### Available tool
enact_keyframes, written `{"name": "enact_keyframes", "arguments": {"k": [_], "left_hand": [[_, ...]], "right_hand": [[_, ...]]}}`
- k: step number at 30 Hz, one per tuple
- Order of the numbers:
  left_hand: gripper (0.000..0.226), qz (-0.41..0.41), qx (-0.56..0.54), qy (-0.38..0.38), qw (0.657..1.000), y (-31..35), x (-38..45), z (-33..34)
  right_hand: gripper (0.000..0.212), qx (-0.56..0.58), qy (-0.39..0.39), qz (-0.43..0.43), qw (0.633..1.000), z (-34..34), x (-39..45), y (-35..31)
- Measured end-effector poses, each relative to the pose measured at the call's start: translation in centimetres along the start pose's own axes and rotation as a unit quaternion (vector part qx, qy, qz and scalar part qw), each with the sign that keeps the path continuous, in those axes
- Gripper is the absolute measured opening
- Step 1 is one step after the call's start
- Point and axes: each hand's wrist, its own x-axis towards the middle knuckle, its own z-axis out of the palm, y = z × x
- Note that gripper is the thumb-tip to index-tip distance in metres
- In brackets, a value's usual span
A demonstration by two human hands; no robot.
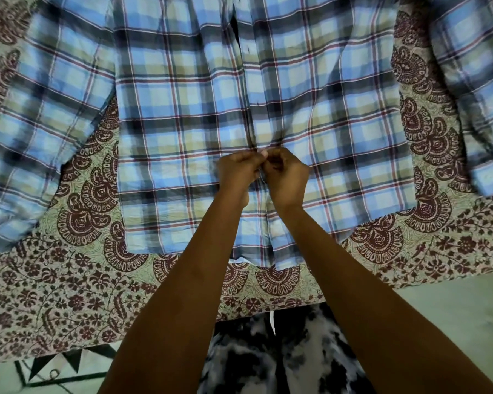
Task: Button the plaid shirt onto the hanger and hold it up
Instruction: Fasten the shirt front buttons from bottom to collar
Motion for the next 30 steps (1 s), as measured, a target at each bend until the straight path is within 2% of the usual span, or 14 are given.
{"name": "enact_keyframes", "arguments": {"k": [4, 7, 9, 14, 18, 20, 23, 25, 26, 28, 30], "left_hand": [[0.016, -0.023, -0.004, 0.027, 0.999, 0.0, 0.8, 0.2], [0.018, -0.033, 0.002, 0.026, 0.999, 0.0, 1.3, 0.0], [0.02, -0.023, 0.025, 0.022, 0.999, -0.1, 1.5, -0.1], [0.026, 0.036, 0.097, 0.047, 0.993, -0.3, 1.7, 0.3], [0.026, 0.027, 0.08, 0.08, 0.993, -0.7, 1.7, 0.9], [0.026, 0.002, 0.023, 0.09, 0.996, -0.8, 1.3, 1.0], [0.028, -0.007, -0.028, 0.083, 0.996, -1.1, 1.2, 0.9], [0.022, 0.097, 0.076, 0.071, 0.99, -1.5, 1.7, 0.3], [0.016, 0.175, 0.15, 0.062, 0.971, -1.7, 1.8, -0.2], [0.018, 0.304, 0.285, 0.045, 0.908, -2.1, 2.2, -1.1], [0.021, 0.35, 0.339, 0.049, 0.872, -2.2, 2.5, -1.6]], "right_hand": [[0.007, 0.022, -0.006, 0.058, 0.998, 0.0, 1.0, 0.2], [0.004, 0.099, -0.035, 0.14, 0.985, -0.4, 1.4, 0.1], [0.004, 0.14, -0.046, 0.163, 0.976, -0.6, 1.6, 0.2], [0.017, -0.017, -0.022, 0.086, 0.996, -0.1, 1.9, 0.0], [0.014, -0.088, 0.032, 0.016, 0.995, 0.9, 0.7, -0.5], [0.011, -0.077, 0.054, 0.033, 0.995, 1.3, 0.4, -0.9], [0.009, -0.027, 0.04, 0.128, 0.991, 1.5, 1.0, -1.2], [0.016, 0.008, 0.006, 0.19, 0.982, 1.2, 1.8, -1.2], [0.022, 0.026, -0.014, 0.209, 0.977, 0.9, 2.2, -1.3], [0.028, 0.05, -0.052, 0.235, 0.969, 0.4, 3.0, -1.4], [0.025, 0.045, -0.074, 0.245, 0.966, 0.2, 3.5, -1.3]]}}
